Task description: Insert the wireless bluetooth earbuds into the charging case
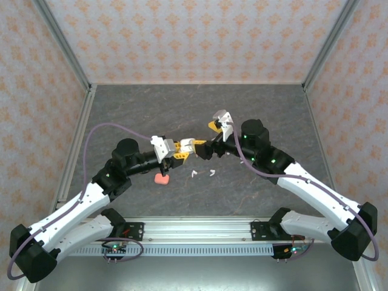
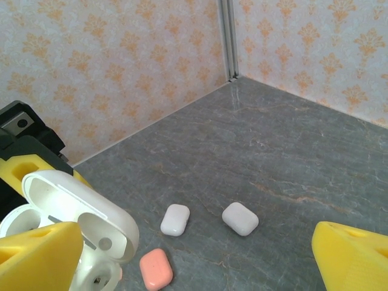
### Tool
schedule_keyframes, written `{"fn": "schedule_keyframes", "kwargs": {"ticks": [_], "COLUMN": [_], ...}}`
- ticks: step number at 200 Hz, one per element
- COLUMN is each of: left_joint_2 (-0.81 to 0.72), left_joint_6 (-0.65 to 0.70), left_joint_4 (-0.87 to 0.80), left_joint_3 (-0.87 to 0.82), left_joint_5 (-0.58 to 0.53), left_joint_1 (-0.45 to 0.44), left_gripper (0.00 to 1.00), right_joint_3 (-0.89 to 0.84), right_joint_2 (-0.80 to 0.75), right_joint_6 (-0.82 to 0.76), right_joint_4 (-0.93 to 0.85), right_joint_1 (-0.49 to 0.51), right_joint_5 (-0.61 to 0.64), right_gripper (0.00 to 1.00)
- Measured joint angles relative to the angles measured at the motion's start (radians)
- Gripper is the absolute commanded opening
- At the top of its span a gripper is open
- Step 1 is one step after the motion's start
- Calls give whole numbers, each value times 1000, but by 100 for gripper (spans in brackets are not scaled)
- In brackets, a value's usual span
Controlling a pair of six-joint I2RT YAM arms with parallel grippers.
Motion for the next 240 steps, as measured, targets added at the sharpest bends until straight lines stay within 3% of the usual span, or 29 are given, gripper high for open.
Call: {"fn": "schedule_keyframes", "kwargs": {"ticks": [42, 94, 147, 199, 240], "left_joint_2": [0, 11, 19, -22, -127], "left_joint_6": [0, -4, -83, -181, -221], "left_joint_4": [4, 63, 229, 335, 357], "left_joint_3": [-33, -124, -259, -345, -406], "left_joint_5": [-14, -30, -57, -60, -93], "left_joint_1": [0, 0, 0, 0, 1], "left_gripper": [0, 0, 0, 0, 0], "right_joint_3": [0, -60, -100, -123, -85], "right_joint_2": [-101, -135, 57, 314, 525], "right_joint_6": [24, 193, 284, 305, 299], "right_joint_4": [-108, -233, -314, -195, -127], "right_joint_1": [-17, -221, -245, -111, -72], "right_joint_5": [77, 101, 34, -79, -140], "right_gripper": [97, 90, 72, 59, 52]}}
